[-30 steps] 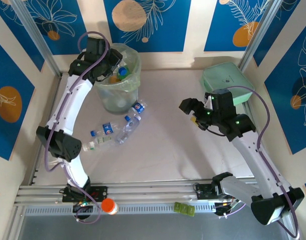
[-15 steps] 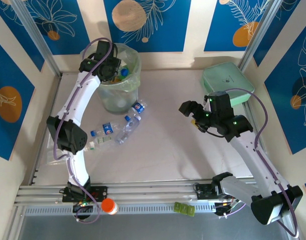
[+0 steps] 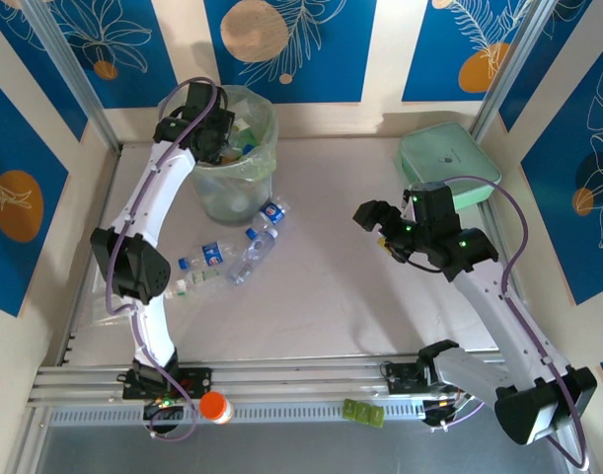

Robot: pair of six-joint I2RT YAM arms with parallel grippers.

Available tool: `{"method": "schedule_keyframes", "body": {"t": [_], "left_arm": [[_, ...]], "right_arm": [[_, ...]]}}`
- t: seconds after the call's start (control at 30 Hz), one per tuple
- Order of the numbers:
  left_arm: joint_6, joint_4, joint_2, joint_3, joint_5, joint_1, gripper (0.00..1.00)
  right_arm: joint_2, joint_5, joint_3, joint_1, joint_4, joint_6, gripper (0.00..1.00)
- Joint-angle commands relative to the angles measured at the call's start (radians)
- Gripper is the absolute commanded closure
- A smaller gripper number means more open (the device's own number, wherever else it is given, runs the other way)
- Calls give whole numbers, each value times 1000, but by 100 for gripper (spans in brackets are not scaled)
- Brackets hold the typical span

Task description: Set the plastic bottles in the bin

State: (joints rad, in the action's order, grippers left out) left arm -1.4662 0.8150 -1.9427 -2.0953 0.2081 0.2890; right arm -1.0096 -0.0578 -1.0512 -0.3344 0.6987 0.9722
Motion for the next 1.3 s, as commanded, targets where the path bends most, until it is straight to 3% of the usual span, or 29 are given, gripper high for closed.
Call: {"method": "schedule_keyframes", "body": {"t": [0.0,0.4,0.63,1.0,1.27], "left_arm": [[-12,-16,25,15,-43,-26,20],[207,-62,206,89,-115,-48,16],[295,-148,482,435,-178,-41,15],[493,-89,970,940,-49,-3,17],[598,-25,1068,1043,-42,7,17]], "right_arm": [[22,18,-30,-15,25,-9,9],[-3,31,-66,-58,12,-37,9],[-73,-33,-23,-98,-92,-57,12],[-413,-55,-99,-230,-239,91,21],[-719,-80,-235,-301,-320,251,23]]}}
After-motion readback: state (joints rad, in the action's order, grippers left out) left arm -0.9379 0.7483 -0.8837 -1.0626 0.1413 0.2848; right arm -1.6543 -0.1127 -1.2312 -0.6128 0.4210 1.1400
